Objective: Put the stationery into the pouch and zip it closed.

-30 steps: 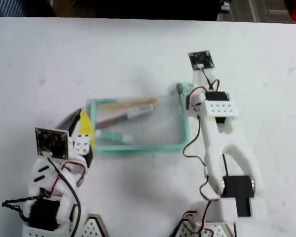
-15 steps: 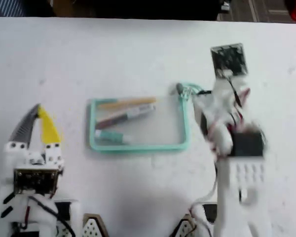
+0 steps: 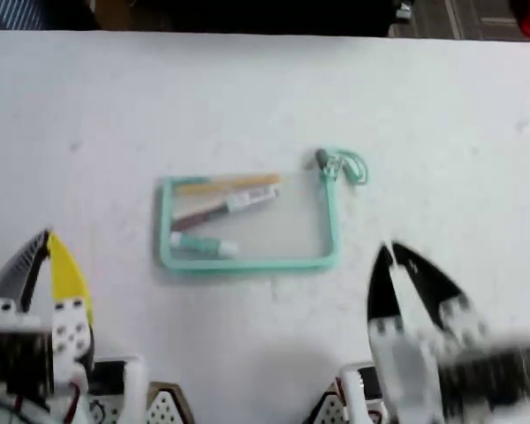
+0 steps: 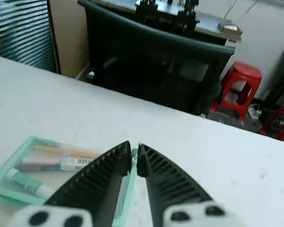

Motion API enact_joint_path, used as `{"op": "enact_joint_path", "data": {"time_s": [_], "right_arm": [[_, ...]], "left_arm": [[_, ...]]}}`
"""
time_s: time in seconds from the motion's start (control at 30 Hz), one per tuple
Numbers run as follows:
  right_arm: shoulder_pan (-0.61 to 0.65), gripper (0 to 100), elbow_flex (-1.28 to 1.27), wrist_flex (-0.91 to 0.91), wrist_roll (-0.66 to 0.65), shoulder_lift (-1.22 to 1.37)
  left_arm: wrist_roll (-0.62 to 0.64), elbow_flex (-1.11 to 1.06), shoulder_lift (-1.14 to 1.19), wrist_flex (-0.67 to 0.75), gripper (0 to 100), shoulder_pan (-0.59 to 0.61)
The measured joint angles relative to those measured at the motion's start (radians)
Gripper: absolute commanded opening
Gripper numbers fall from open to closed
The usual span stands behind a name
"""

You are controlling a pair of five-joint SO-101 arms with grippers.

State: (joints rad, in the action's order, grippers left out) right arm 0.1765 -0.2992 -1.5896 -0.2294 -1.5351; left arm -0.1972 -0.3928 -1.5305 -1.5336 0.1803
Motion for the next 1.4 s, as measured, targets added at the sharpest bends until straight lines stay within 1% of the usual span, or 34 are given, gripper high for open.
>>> {"op": "enact_joint_path", "data": {"time_s": [0.13,0.2,0.27,0.33,0.37,0.53,0.8,0.87,0.97,1.1,1.27,1.4], "right_arm": [[0.000,1.9,0.006,-0.029,0.000,-0.175],[0.000,1.9,0.008,-0.038,0.000,-0.253],[0.002,1.9,0.017,-0.063,0.000,-0.261],[0.003,1.9,-0.005,-0.087,0.000,-0.261],[0.002,1.9,-0.017,-0.087,0.000,-0.261],[0.002,1.9,-0.034,-0.089,0.000,-0.264],[0.000,1.9,-0.035,-0.089,0.000,-0.264],[0.000,1.9,-0.077,-0.089,0.000,-0.264],[0.000,1.9,-0.187,-0.083,0.000,-0.264],[0.000,1.9,-0.391,0.003,0.000,-0.264],[0.000,1.9,-0.680,0.166,0.000,-0.262],[-0.002,1.9,-0.905,0.313,0.000,-0.262]], "left_arm": [[0.000,0.000,-0.133,-0.009,5,0.000],[0.000,-0.014,-0.227,-0.009,10,0.000],[0.005,-0.028,-0.298,-0.009,17,0.000],[0.006,-0.029,-0.301,-0.046,23,0.000],[0.006,-0.031,-0.301,-0.075,24,0.000],[0.044,-0.032,-0.301,-0.227,22,0.000],[0.054,-0.031,-0.301,-0.238,21,0.000],[0.054,-0.038,-0.301,-0.235,21,0.000],[0.054,-0.130,-0.301,-0.183,21,0.000],[0.054,-0.336,-0.301,-0.049,21,0.000],[0.054,-0.621,-0.301,0.127,21,0.000],[0.054,-0.783,-0.299,0.192,21,0.000]]}}
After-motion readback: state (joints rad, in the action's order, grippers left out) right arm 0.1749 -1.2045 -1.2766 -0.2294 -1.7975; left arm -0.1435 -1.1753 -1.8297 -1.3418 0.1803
